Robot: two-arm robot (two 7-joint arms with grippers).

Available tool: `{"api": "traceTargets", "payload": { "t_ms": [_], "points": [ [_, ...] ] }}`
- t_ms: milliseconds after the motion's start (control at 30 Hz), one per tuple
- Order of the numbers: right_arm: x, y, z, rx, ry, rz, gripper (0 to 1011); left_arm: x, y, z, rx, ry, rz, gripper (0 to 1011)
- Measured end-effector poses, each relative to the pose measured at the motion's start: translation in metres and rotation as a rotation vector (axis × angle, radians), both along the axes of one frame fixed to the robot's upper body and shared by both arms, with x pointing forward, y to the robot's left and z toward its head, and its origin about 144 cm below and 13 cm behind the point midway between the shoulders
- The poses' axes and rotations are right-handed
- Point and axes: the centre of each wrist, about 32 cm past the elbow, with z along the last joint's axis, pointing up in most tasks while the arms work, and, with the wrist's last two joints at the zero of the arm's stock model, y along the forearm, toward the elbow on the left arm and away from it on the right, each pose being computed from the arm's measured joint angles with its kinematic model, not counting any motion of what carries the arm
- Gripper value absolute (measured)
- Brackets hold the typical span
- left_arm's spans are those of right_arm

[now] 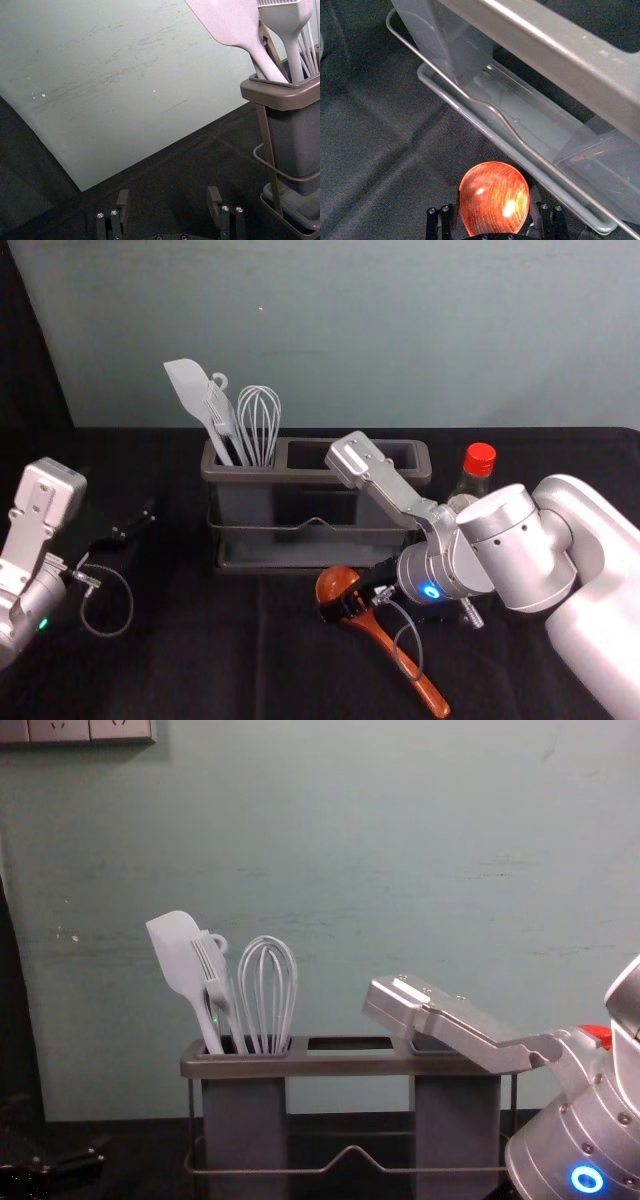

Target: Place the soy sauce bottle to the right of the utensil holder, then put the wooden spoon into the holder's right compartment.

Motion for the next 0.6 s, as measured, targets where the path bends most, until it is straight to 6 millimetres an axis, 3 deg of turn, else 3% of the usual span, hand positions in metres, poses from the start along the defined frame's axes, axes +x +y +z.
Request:
{"api": "traceTargets", "payload": {
  "t_ms": [300, 600],
  "points": [
    [0.0, 0.0, 0.0, 0.0, 0.0, 0.0, 836, 0.0, 0.0, 0.0, 0.0, 0.0, 0.0, 1011],
    [-0.018, -0.006, 0.011, 0.062, -0.127, 0.037, 837, 0.0, 0.0, 0.0, 0.0, 0.0, 0.0, 1012]
  ]
}}
